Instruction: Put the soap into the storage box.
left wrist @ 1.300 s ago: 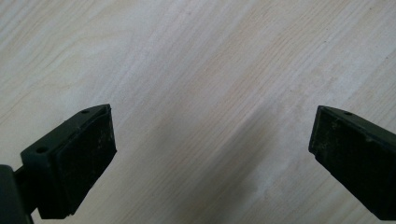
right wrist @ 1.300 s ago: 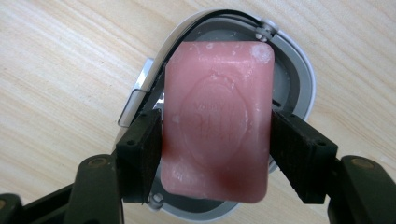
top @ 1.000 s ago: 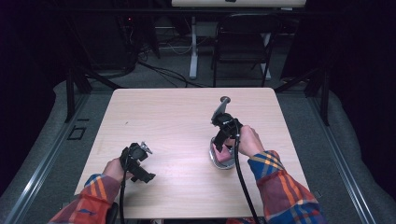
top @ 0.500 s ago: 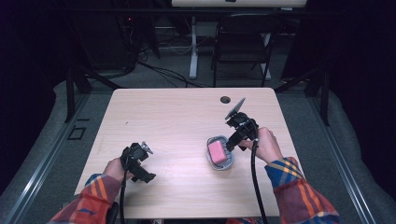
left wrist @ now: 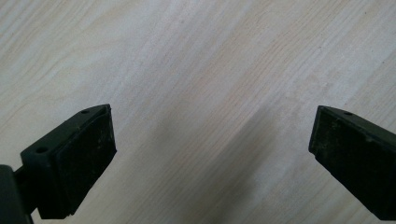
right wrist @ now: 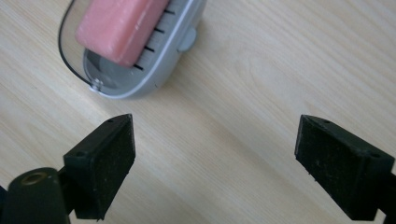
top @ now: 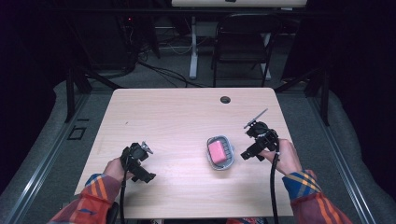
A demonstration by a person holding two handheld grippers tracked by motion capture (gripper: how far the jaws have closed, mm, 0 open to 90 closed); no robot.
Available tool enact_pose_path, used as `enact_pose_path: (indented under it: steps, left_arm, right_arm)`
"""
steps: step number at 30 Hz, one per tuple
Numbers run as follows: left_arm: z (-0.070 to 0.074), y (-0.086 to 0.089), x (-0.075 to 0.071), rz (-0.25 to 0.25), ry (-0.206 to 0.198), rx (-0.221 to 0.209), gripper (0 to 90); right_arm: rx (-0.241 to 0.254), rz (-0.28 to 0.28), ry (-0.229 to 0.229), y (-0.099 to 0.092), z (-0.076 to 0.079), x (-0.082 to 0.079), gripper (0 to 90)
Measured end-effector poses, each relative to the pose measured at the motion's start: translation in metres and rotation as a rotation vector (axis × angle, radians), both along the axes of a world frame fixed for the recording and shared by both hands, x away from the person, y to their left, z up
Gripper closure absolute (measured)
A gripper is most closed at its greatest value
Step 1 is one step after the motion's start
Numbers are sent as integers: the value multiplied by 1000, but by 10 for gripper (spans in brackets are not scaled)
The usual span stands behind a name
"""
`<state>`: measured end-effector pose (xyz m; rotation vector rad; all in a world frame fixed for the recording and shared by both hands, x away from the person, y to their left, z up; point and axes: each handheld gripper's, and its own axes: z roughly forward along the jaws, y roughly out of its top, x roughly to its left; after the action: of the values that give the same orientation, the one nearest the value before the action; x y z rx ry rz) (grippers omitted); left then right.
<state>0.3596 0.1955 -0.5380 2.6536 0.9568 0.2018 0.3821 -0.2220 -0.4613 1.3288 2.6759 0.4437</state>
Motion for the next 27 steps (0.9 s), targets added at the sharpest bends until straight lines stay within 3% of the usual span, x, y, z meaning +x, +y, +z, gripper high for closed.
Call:
enact_pose_path:
  steps: [11,14,15,16,19,21,23,25,27]
  left_arm:
    - [0,0,0,0,2,0,4]
    - [0,0,0,-3,4,-1,4]
    - [0,0,0,-3,4,-1,4]
    - [0,0,0,-4,2,-1,4]
    - [0,0,0,-9,2,0,3]
    - [0,0,0,-10,-1,-3,3]
    - [0,0,0,-11,-2,-6,3]
    - [1,1,0,-12,-3,-5,2]
    - [1,1,0,-12,-4,-8,2]
  right_arm:
    - [-28,-12,-7,-29,-22,-22,53]
    - [-8,-30,-23,-36,-33,-28,31]
    - [-17,-39,-56,-41,-40,-31,31]
    - [-42,-38,-61,-43,-43,-33,28]
    - [-97,-9,-32,-47,-62,-38,0]
    - [-106,-5,-6,-48,-66,-37,0]
    - [-140,5,-36,-47,-68,-36,0]
    - [-120,3,-41,-45,-70,-36,0]
    - [-134,29,-43,-44,-70,-37,0]
